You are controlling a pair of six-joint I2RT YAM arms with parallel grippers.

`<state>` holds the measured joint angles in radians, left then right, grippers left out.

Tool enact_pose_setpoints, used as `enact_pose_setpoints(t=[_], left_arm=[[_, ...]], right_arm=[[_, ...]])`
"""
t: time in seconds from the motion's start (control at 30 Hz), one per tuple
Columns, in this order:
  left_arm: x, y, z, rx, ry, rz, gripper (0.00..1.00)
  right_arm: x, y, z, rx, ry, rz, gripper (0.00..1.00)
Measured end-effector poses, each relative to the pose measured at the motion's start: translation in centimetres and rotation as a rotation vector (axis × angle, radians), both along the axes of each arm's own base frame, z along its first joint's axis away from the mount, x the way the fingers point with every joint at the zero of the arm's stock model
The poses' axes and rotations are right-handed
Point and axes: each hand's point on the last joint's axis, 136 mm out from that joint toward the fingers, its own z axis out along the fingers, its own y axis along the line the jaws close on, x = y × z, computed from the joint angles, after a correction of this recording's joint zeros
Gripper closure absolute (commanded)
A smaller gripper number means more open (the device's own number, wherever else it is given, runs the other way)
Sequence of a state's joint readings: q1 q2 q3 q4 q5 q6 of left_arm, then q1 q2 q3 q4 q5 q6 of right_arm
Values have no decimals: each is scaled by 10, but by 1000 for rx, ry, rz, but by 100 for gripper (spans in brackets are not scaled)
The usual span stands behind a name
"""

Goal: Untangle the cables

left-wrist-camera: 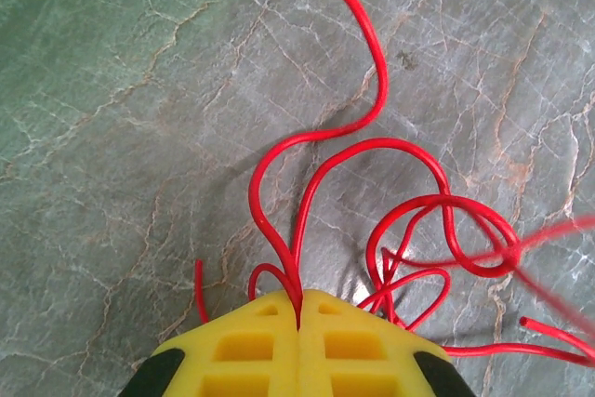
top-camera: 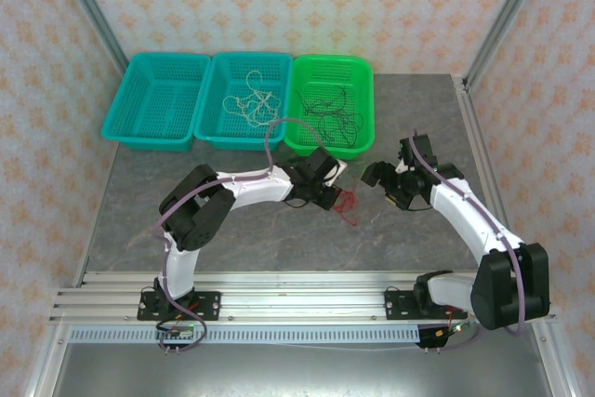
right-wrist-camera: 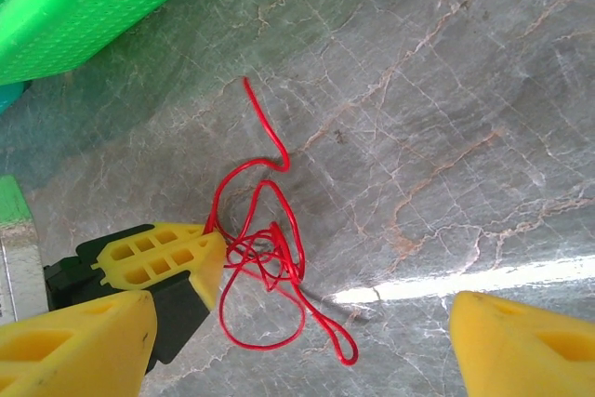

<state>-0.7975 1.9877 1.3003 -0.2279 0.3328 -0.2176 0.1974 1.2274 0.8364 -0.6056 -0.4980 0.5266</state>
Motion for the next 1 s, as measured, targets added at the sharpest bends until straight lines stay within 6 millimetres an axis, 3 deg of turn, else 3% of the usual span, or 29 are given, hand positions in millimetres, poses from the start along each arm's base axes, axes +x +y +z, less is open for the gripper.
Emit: enact_pose_setpoints(t=[0.13, 0.3, 0.4, 0.53, 0.63, 0.7, 0.9, 1.0], left_arm=[[-1, 1, 2, -9, -4, 1, 100], [-4, 1, 22, -57, -19, -11, 100], [-4, -5, 39, -116, -46, -26, 100], [-7, -8, 50, -163, -66, -47, 100], [-7, -5, 46, -168, -61, -52, 100], [-11, -8, 46, -183, -59, -67, 100], [-16, -16, 59, -239, -80, -101, 100], [-14, -16, 61, -246, -89, -100, 96]], right_arm=[[-3, 6, 1, 28, -5, 20, 17], [-14, 36, -2, 96, -6, 120, 15], [-15, 48, -14, 120, 23, 138, 15], [-8, 49, -33, 117, 66, 99, 17], [1, 54, -37, 151, 61, 79, 33], [8, 57, -41, 173, 57, 53, 53], [18, 59, -43, 196, 40, 12, 99], [20, 58, -42, 199, 31, -9, 100]])
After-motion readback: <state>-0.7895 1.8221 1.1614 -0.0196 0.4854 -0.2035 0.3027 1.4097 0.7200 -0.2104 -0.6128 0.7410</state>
